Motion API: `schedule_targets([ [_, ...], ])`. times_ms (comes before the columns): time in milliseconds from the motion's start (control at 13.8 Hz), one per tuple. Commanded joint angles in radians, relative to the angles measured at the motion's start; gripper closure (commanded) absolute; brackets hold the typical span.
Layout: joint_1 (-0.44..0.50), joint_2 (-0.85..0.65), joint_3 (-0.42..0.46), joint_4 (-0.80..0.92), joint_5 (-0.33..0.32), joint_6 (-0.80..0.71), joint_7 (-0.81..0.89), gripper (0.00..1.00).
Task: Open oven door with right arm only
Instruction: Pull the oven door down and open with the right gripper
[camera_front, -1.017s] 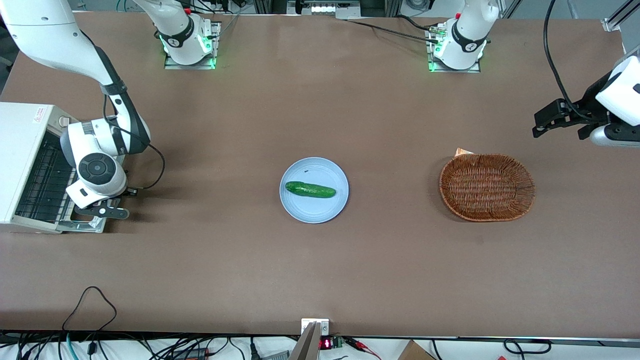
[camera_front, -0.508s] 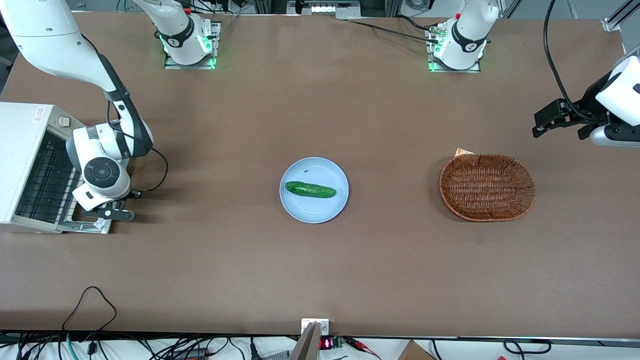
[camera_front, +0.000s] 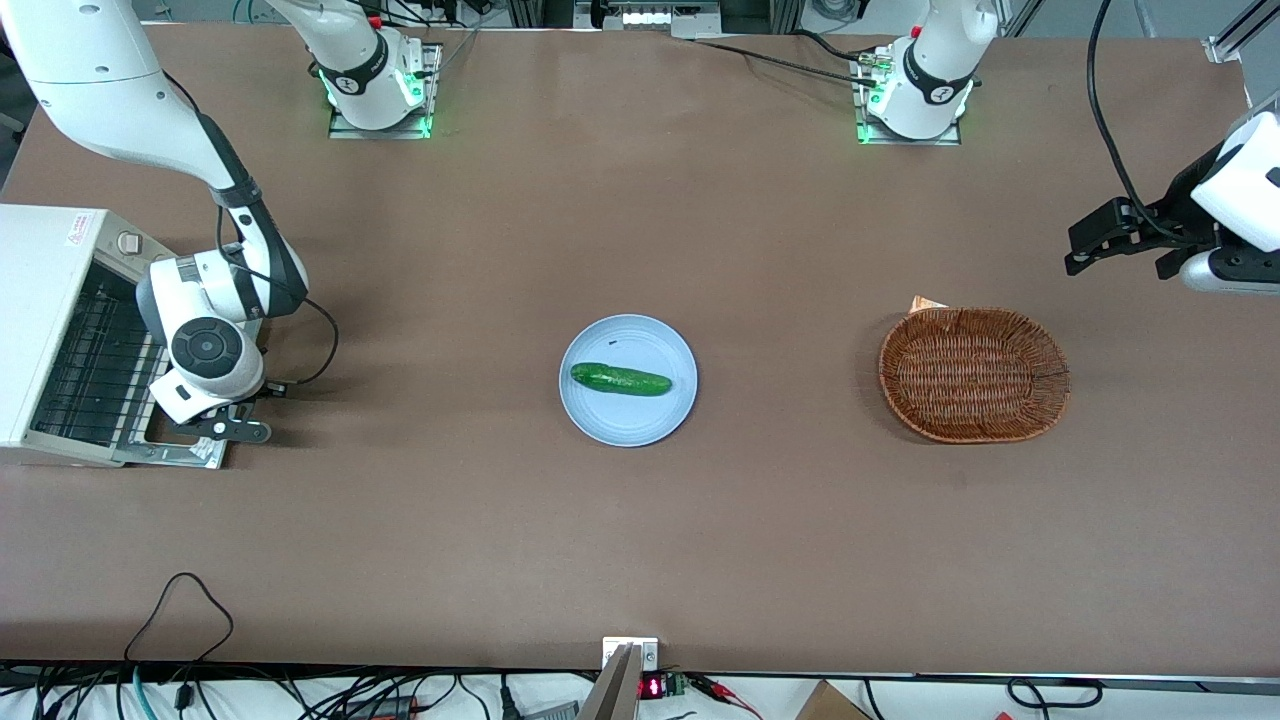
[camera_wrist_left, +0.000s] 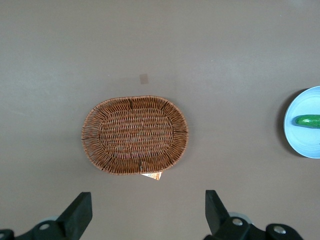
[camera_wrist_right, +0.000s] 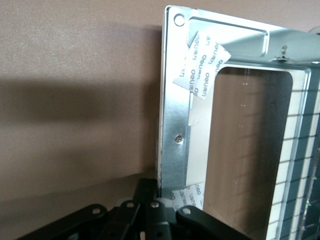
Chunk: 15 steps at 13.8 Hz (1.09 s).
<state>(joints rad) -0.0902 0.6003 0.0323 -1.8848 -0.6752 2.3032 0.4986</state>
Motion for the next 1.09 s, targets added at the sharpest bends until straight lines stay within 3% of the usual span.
schedule_targets([
  [0, -0.029, -0.004, -0.003, 0.018, -0.053, -0.027, -0.006, 1.00],
  [363, -0.017, -0.048, 0.086, 0.018, -0.053, -0.031, 0.017, 1.00],
  [436, -0.013, -0.066, 0.089, 0.018, -0.028, -0.030, 0.017, 1.00],
  [581, 0.006, -0.117, 0.087, 0.022, 0.134, -0.027, 0.005, 1.00],
  [726, 0.027, -0.190, 0.089, 0.023, 0.234, -0.037, -0.035, 1.00],
  [1017, 0.056, -0.345, 0.100, 0.024, 0.501, -0.123, -0.092, 1.00],
])
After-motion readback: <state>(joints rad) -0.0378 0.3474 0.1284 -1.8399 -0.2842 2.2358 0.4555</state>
